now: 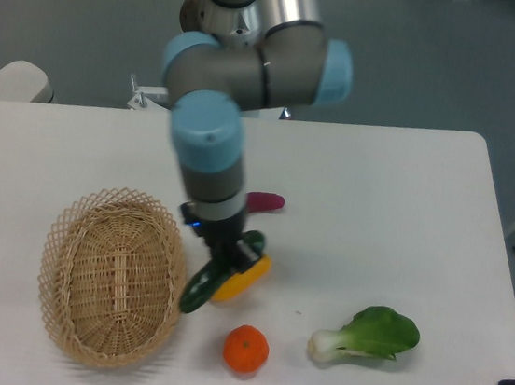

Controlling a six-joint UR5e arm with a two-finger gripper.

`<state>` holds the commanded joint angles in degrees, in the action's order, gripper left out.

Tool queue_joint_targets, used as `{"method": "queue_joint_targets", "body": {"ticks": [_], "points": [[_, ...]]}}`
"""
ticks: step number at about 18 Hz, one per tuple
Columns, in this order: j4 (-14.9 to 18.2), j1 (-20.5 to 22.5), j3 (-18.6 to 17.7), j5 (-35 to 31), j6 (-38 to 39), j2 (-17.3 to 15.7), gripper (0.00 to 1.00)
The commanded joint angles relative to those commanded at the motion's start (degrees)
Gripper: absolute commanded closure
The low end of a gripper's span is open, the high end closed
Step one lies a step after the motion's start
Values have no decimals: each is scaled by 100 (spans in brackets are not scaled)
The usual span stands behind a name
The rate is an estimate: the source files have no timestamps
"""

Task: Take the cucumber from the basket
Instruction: 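Lift the cucumber out of the basket and carry it beside the pepper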

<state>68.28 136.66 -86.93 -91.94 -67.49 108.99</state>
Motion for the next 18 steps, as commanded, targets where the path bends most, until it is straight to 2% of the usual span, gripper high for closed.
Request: {"method": "queue_joint_targets", "body": {"ticks": [3,5,18], "points": [[194,229,150,273,-150,-26,71],[212,282,185,291,-474,-26,71],[238,660,440,264,-1293,158,71]]}}
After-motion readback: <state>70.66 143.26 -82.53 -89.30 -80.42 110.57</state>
